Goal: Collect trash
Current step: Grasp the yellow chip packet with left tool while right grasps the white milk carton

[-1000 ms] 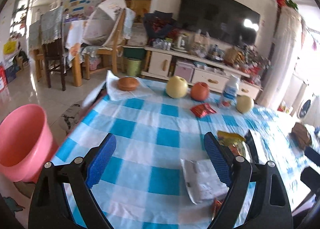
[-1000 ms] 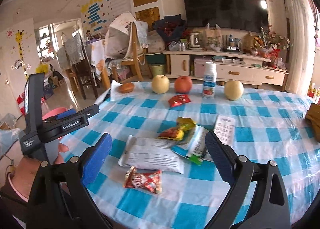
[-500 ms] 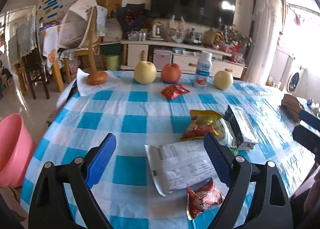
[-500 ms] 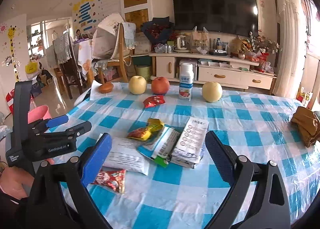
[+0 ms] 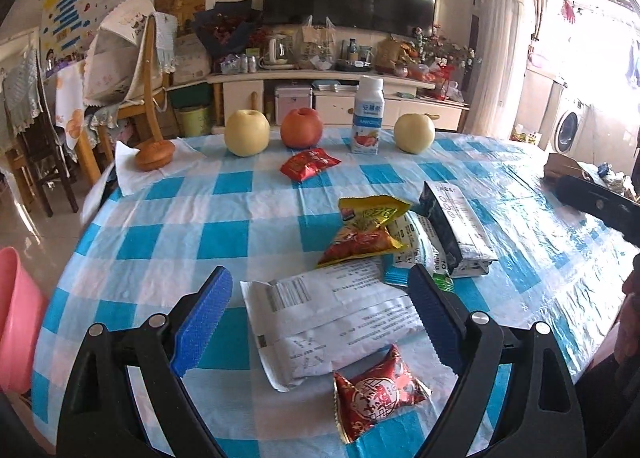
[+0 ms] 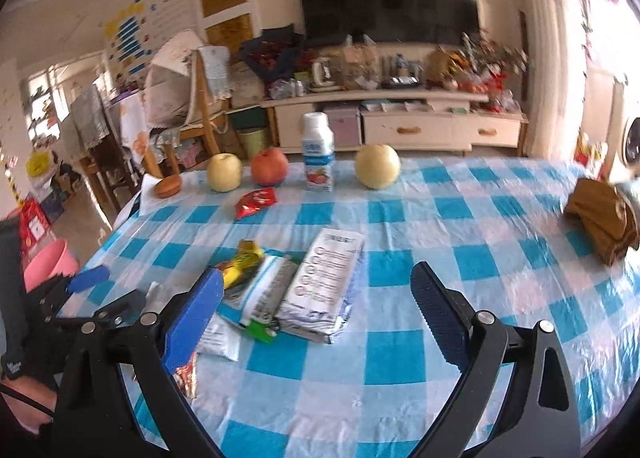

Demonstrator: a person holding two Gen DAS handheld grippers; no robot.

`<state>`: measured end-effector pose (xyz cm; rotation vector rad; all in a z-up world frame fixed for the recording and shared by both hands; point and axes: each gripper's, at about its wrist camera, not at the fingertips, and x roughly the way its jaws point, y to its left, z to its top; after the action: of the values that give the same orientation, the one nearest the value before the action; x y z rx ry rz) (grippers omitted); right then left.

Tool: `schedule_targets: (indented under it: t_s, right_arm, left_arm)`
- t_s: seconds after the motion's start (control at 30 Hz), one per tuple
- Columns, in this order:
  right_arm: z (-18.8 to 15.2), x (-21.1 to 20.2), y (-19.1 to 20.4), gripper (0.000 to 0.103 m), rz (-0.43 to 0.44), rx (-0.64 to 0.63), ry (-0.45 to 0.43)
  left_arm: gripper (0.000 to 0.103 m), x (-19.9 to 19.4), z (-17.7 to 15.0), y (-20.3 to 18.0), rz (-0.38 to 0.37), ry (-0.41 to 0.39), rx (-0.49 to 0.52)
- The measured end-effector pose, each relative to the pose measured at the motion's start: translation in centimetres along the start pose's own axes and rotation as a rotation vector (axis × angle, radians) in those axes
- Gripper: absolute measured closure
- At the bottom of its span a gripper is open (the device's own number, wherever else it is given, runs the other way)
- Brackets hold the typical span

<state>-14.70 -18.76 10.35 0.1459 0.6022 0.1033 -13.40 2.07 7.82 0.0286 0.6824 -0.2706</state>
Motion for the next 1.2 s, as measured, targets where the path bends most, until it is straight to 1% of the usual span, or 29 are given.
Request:
schedule_targets:
  t_s: [0.1, 0.2, 0.27, 0.37, 0.43, 0.5, 0.53, 0.7, 0.73, 0.83, 0.87, 0.9, 0.93, 1.0, 1.03, 1.2]
  right_arm:
    - [0.2, 0.8, -1.0, 0.008, -0.002, 0.038, 0.018]
    - [0.4, 1.9, -2.0, 0.008, 0.015, 0.071, 0.047]
    - [0.4, 3.3, -2.5, 0.008, 0.024, 0.096, 0.081]
    - [0.2, 5.4, -3.1, 0.008, 0.043, 0.145, 0.137]
    - [0.0, 6.9, -3.4, 0.008, 0.076, 0.188, 0.178]
    - [-0.1, 8.0, -3.6, 0.008, 0.1, 0.216, 0.207]
    - [-0.2, 8.8, -3.6, 0.008, 0.111, 0.231, 0.223]
    - [0.2, 10.7, -3.2, 0.008, 0.142, 0.235, 0.251]
    - [0.4, 11.2, -3.0, 0.008, 0.147, 0.226, 0.256]
    - [0.6, 12.4, -2.6, 0.008, 0.146, 0.191, 0.269]
    - [0.6, 12.6, -2.5, 0.008, 0.15, 0.188, 0.27]
    - [0.7, 12.8, -2.5, 0.008, 0.153, 0.186, 0.268]
    - [0.8, 13.1, -2.4, 0.008, 0.155, 0.181, 0.268]
    - [0.9, 13.6, -2.3, 0.008, 0.158, 0.168, 0.272]
    - [1.0, 13.9, -2.2, 0.008, 0.16, 0.165, 0.277]
    - [0.7, 15.0, -2.2, 0.008, 0.153, 0.16, 0.304]
  left_arm:
    - [0.014, 0.8, 0.0, 0.1, -0.018, 0.025, -0.007]
    - [0.014, 1.8, -0.1, 0.1, -0.039, 0.06, -0.015]
    - [0.014, 2.4, -0.2, 0.0, -0.058, 0.077, -0.019]
    - [0.014, 3.8, 0.3, -0.7, -0.08, 0.097, 0.007]
    - [0.014, 4.9, 1.0, -1.1, -0.112, 0.106, 0.014]
    - [0.015, 6.1, 1.8, -1.0, -0.169, 0.124, -0.021]
    - [0.015, 6.7, 2.1, -1.0, -0.18, 0.131, -0.033]
    - [0.015, 9.7, 3.8, -0.2, -0.229, 0.158, -0.083]
    - [0.015, 10.7, 4.1, -0.1, -0.242, 0.169, -0.09]
    - [0.015, 12.7, 4.3, -0.3, -0.247, 0.212, -0.089]
    - [0.015, 13.5, 4.3, -0.3, -0.262, 0.232, -0.095]
    - [0.015, 14.1, 4.3, -0.3, -0.284, 0.256, -0.109]
    - [0.022, 14.5, 4.4, -0.3, -0.297, 0.272, -0.121]
    - [0.031, 15.3, 4.5, -0.1, -0.319, 0.303, -0.145]
    - [0.034, 15.7, 4.5, -0.1, -0.325, 0.318, -0.156]
    - [0.037, 16.0, 4.3, 0.0, -0.326, 0.305, -0.175]
